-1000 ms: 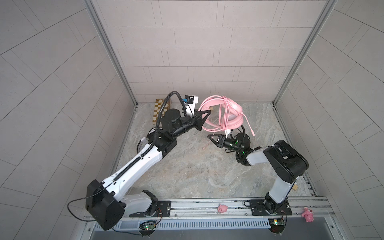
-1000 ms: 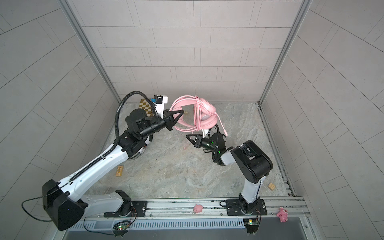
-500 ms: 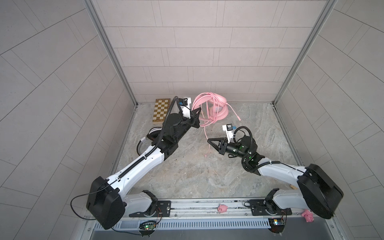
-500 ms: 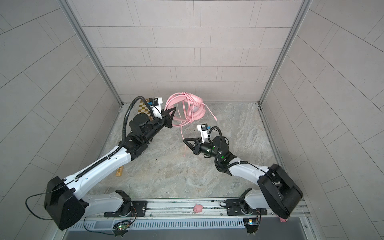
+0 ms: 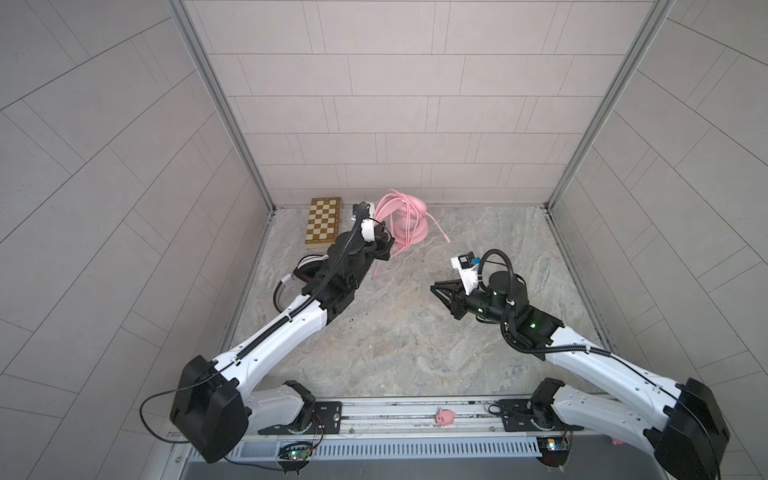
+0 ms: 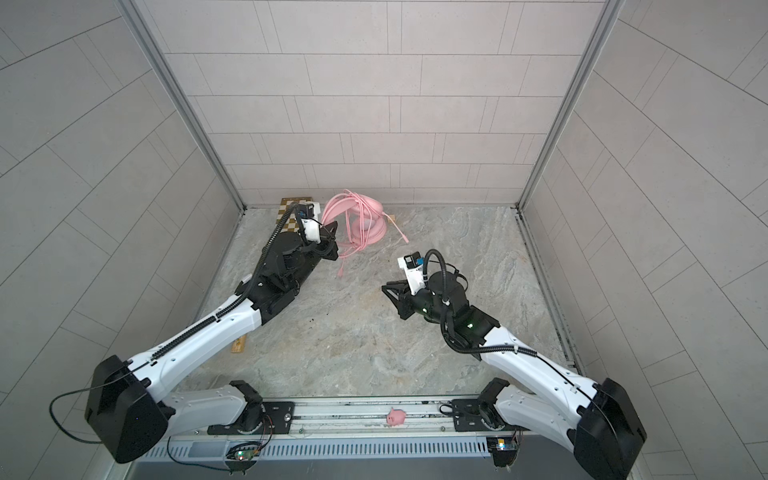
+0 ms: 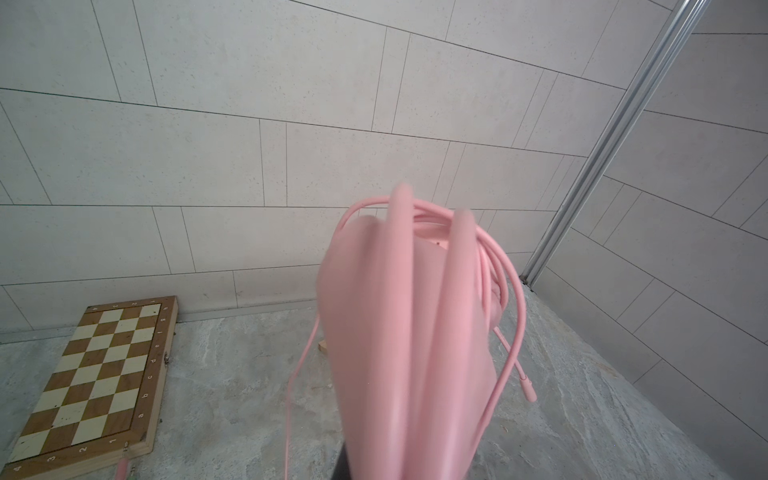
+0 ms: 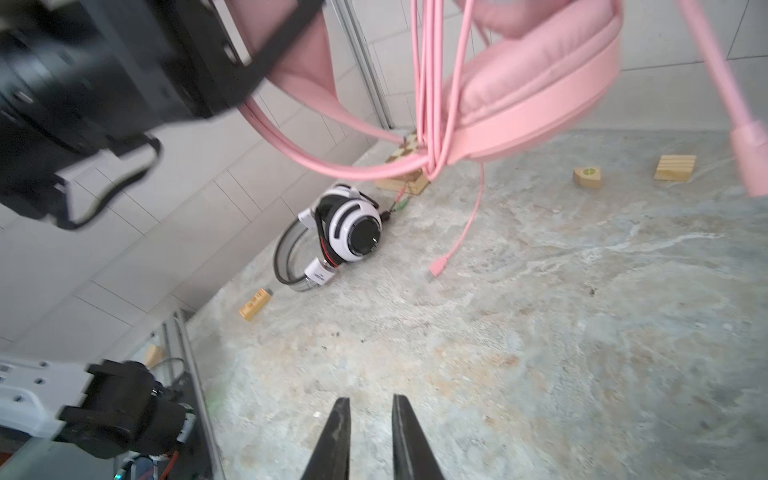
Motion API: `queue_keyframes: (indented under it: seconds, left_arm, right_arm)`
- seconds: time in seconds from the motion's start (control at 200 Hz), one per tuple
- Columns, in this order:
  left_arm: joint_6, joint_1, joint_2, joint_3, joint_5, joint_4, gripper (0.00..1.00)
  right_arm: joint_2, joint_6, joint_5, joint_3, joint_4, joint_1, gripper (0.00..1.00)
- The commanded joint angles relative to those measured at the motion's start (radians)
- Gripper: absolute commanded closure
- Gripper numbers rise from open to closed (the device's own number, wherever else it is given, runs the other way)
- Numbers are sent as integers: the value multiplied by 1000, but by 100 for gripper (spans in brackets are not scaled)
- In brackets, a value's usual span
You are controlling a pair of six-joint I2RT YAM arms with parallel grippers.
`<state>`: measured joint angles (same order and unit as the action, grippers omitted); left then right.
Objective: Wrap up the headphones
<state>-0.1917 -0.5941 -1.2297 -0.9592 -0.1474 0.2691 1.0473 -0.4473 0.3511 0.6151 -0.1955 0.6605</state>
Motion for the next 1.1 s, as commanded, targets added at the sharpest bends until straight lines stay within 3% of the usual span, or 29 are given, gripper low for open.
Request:
queue_keyframes:
  seconds: [0.0,0.315,0.525,0.59,0.61,0.661,1.091]
  left_arm:
    - [10,-2,66,-61,30,65,100]
    - [-16,-4,109,-120,94,19,100]
    - [-49,-6,128,-151,130,-8,100]
    - [-55,-6,129,-164,142,-22,100]
    - [-56,-6,130,-168,143,-25,100]
    - [-55,-6,131,-175,147,-33,100]
    - [-46,-6,159,-199,158,-74,100]
  right_arm:
    - [97,-18,-23,-69,-110,-1,72]
    - [424,-177,-104,-162,-657,-1,49]
    - [712,-327,-158,-85,-974,4,39]
    - [811,-380,-159,-28,-1055,9,25]
    - [837,-396,-159,-6,-1076,12,16]
    - [903,-432,-162,56,-1120,21,10]
    - [1174,-495,-246,436,-956,75,11]
